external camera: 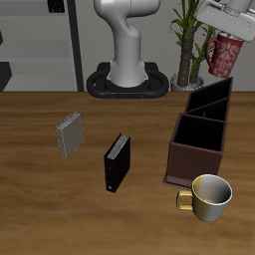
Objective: Place the red mug into the left desk caddy's left compartment
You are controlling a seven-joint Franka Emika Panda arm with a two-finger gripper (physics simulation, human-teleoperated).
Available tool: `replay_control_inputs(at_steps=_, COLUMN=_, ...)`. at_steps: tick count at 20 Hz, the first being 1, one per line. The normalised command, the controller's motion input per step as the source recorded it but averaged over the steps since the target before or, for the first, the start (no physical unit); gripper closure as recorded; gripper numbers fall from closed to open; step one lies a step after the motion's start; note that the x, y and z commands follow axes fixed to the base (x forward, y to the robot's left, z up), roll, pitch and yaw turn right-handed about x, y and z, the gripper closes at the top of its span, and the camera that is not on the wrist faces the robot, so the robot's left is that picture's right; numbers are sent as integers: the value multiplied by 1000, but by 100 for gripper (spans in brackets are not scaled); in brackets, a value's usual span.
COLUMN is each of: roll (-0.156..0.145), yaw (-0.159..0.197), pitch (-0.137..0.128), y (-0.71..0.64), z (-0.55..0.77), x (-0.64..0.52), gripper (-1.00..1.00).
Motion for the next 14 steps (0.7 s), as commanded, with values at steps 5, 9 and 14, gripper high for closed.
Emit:
replay_control_inputs(at_steps=5, roll=-15, yaw=-16, pitch=27, y=-201, z=-89, x=133, gripper=100)
replay_control_inputs(at_steps=9, roll=4, yaw=12, pitch=13, y=-37, z=-87, x=123, gripper=100)
replay_control_inputs(at_steps=14, roll=13, yaw=13, pitch=33, y=21, z=-129, x=88, gripper=100)
